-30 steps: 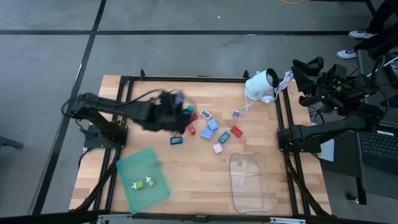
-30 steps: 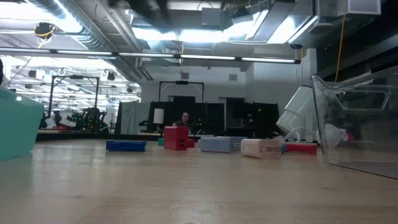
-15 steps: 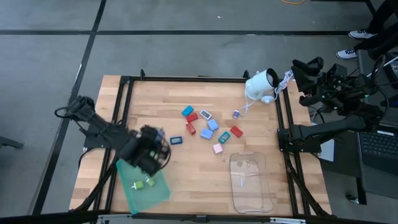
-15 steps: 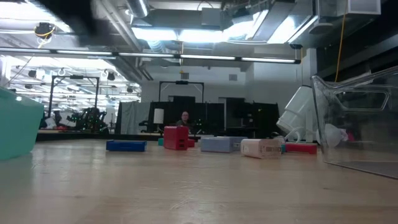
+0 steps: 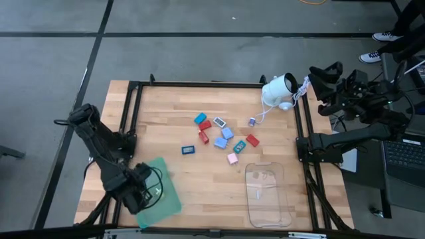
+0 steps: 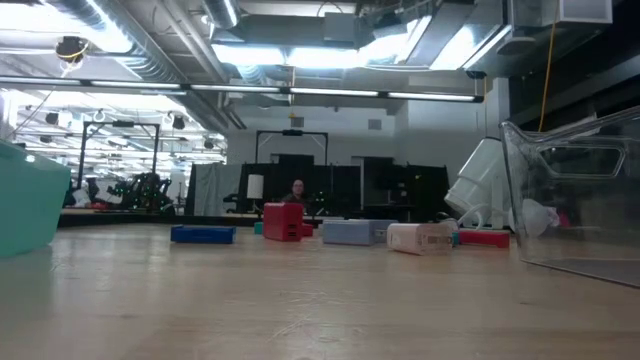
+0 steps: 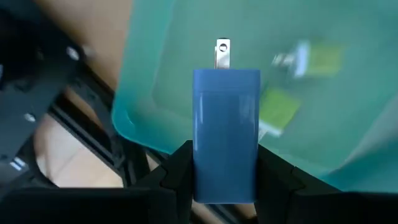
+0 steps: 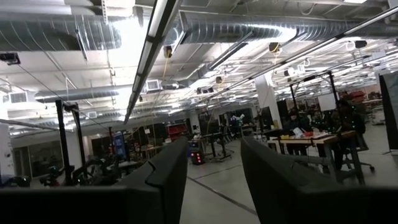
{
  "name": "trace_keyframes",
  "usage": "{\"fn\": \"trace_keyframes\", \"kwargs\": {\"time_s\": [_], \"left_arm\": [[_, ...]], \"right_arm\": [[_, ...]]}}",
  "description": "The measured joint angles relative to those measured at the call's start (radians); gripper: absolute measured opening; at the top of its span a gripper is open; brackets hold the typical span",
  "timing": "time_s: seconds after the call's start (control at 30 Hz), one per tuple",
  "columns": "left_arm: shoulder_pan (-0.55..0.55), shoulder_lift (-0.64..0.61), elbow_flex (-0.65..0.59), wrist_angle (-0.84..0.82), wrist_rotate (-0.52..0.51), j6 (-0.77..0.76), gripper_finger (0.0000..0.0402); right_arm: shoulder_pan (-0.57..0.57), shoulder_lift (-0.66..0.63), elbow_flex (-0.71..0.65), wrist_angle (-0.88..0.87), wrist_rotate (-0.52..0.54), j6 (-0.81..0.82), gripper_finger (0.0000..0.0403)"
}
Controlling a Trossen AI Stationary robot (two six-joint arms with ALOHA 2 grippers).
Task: Pick & Place Office items
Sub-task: Put the bottom blue charger adapter into the blue bin, then put the bottom red charger adapter into the blue bin
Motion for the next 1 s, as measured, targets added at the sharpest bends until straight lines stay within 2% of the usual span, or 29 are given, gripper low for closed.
{"fn": "trace_keyframes", "kwargs": {"time_s": [0.1, 0.2, 0.4, 0.6, 0.67, 0.87, 1.0], "left_arm": [[0.008, 0.000, -0.102, 0.127, 0.078, 0.057, 0.0113], [0.032, 0.001, -0.189, 0.204, 0.113, 0.105, 0.0113], [0.103, 0.001, -0.298, 0.267, 0.101, 0.225, 0.0113], [0.163, 0.001, -0.328, 0.356, 0.058, 0.348, 0.0113], [0.177, 0.001, -0.328, 0.366, 0.045, 0.354, 0.0132], [0.179, -0.007, -0.328, 0.366, 0.064, 0.329, 0.0237], [0.179, -0.037, -0.321, 0.360, 0.070, 0.299, 0.0268]], "right_arm": [[0.000, 0.003, 0.000, -0.012, 0.000, 0.004, 0.0155], [0.000, 0.006, 0.000, -0.015, -0.003, 0.005, 0.0155], [0.000, 0.008, 0.000, -0.013, -0.011, 0.005, 0.0155], [0.000, 0.008, 0.000, -0.012, -0.011, 0.008, 0.0155], [0.000, 0.008, 0.000, -0.012, -0.011, 0.012, 0.0155], [0.000, 0.008, 0.000, -0.012, -0.010, 0.009, 0.0155], [0.000, 0.008, 0.000, -0.012, -0.010, 0.008, 0.0155]]}}
